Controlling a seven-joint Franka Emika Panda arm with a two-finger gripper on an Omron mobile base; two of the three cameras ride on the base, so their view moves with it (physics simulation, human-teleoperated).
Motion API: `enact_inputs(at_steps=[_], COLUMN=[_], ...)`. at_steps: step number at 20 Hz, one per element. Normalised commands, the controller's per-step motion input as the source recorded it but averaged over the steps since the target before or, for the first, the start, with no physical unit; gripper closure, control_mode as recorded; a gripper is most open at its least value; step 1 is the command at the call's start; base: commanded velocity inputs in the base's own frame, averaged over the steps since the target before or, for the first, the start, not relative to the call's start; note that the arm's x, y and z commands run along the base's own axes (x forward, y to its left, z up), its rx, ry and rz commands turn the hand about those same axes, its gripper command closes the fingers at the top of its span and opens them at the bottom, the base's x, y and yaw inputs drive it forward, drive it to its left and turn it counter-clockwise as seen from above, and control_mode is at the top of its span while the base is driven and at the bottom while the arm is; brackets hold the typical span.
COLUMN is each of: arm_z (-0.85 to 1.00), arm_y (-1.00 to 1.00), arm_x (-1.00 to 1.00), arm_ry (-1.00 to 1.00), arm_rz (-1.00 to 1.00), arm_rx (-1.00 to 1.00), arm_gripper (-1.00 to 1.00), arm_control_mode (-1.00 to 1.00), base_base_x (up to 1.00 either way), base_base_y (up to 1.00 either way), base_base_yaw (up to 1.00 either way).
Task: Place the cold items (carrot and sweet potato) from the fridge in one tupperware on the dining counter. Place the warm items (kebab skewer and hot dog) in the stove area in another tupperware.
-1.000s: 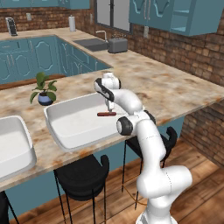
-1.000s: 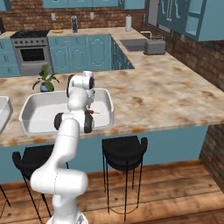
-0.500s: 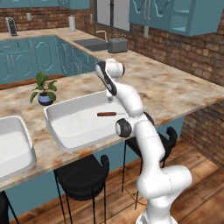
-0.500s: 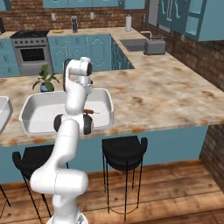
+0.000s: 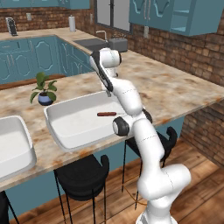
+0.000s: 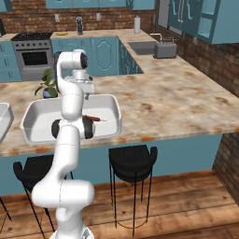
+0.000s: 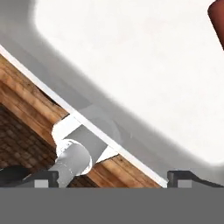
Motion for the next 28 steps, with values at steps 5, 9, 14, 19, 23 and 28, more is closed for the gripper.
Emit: enact_inputs(at_steps=[5, 9, 14, 19, 23, 28], arm_z=[0.35, 0.38, 0.21, 0.60, 0.24, 0.08], arm_y=[-0.51, -0.57, -0.16, 0.11, 0.13, 0.03], arm_x=[-1.00, -0.91, -0.66, -1.00, -1.00, -0.95], arm_ry=[0.01, 0.55, 0.81, -0.37, -0.68, -0.91], arm_rz=[-0.19, -0.18, -0.27, -0.15, -0.11, -0.17], arm_rx=[-0.18, -0.08, 0.04, -0.22, -0.43, -0.34], arm_gripper=[-1.00, -1.00, -1.00, -1.00, -1.00, -1.00], arm_control_mode=[-1.00, -1.00, -1.00, -1.00, -1.00, -1.00], base_base_x=[0.00, 0.00, 0.00, 0.00, 0.00, 0.00], base_base_y=[0.00, 0.00, 0.00, 0.00, 0.00, 0.00], base_base_yaw=[0.00, 0.00, 0.00, 0.00, 0.00, 0.00])
